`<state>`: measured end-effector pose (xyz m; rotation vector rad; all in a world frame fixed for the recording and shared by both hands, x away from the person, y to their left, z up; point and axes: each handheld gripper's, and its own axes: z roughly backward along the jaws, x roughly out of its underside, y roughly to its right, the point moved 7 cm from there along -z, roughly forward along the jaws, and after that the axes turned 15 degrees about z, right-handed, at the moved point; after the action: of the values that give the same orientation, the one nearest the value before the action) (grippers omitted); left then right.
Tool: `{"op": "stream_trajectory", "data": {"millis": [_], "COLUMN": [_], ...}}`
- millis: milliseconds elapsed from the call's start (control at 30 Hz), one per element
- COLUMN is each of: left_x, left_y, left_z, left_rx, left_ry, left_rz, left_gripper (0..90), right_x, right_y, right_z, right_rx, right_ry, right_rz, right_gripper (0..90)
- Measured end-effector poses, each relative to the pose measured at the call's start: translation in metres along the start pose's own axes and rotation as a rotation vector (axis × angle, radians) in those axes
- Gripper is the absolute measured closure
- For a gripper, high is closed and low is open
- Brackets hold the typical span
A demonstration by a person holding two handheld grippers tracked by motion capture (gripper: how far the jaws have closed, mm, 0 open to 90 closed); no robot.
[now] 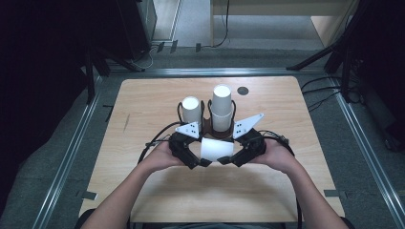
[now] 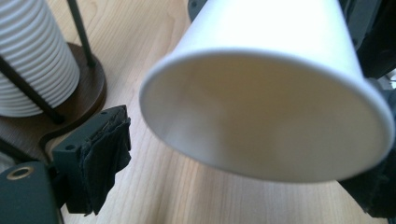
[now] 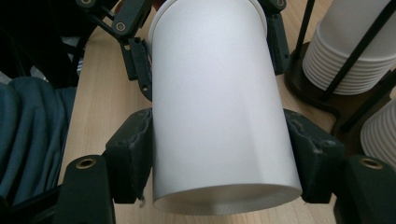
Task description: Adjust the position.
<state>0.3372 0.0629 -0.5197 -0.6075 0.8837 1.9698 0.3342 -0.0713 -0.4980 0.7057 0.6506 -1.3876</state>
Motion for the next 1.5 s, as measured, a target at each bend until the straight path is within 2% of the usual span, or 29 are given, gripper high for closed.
{"op": "stream_trajectory", "data": {"millis": [67, 133, 167, 233, 333, 500, 533, 600, 633, 700, 1000, 1167, 1200, 1367, 1500], "left_x": [-0.002, -0.003, -0.003, -0.003, -0.002, -0.001, -0.001, -0.001, -0.001, -0.002, -0.008, -0.012, -0.013, -0.015, -0.012], "left_y": [0.004, 0.007, 0.008, 0.011, 0.013, 0.012, 0.011, 0.010, 0.008, 0.005, -0.006, -0.009, -0.009, -0.011, -0.011], "left_z": [0.002, 0.003, 0.004, 0.005, 0.007, 0.006, 0.005, 0.005, 0.006, 0.010, 0.030, 0.035, 0.036, 0.034, 0.029], "left_rx": [0.011, 0.023, 0.031, 0.041, 0.037, 0.056, 0.062, 0.060, 0.054, 0.053, 0.008, -0.029, -0.018, -0.027, -0.047], "left_ry": [0.020, 0.033, 0.036, 0.040, 0.034, 0.008, 0.000, -0.008, -0.014, -0.011, -0.039, -0.065, -0.066, -0.114, -0.177], "left_rz": [-0.029, -0.035, -0.046, -0.061, -0.092, -0.057, -0.048, -0.030, -0.024, 0.003, 0.071, 0.077, 0.085, 0.115, 0.122], "left_gripper": [7.6, 8.0, 10.1, 20.2, 21.1, 24.1, 24.6, 24.7, 24.7, 24.7, 24.6, 24.3, 24.2, 24.3, 24.3], "right_x": [-0.001, -0.003, -0.004, -0.007, -0.007, -0.006, -0.004, -0.004, -0.001, 0.000, 0.008, 0.012, 0.012, 0.015, 0.016], "right_y": [0.000, -0.003, -0.003, -0.004, -0.004, -0.003, -0.003, -0.002, -0.001, 0.001, 0.006, 0.009, 0.009, 0.010, 0.010], "right_z": [0.000, 0.000, 0.000, 0.000, 0.000, -0.001, -0.003, -0.003, -0.005, -0.005, -0.004, -0.006, -0.006, -0.009, -0.010], "right_rx": [-0.001, -0.018, -0.020, -0.028, -0.032, -0.040, -0.049, -0.049, -0.023, -0.013, 0.029, 0.051, 0.053, 0.065, 0.067], "right_ry": [0.006, 0.013, 0.020, 0.041, 0.039, 0.037, 0.028, 0.024, 0.002, -0.005, -0.048, -0.072, -0.076, -0.096, -0.109], "right_rz": [0.011, 0.007, 0.011, 0.007, 0.012, 0.009, -0.013, -0.017, -0.028, -0.037, -0.057, -0.057, -0.057, -0.043, -0.042], "right_gripper": [31.9, 31.9, 31.9, 32.2, 32.3, 32.8, 32.0, 30.7, 24.8, 23.6, 21.5, 21.5, 21.5, 21.5, 21.5]}}
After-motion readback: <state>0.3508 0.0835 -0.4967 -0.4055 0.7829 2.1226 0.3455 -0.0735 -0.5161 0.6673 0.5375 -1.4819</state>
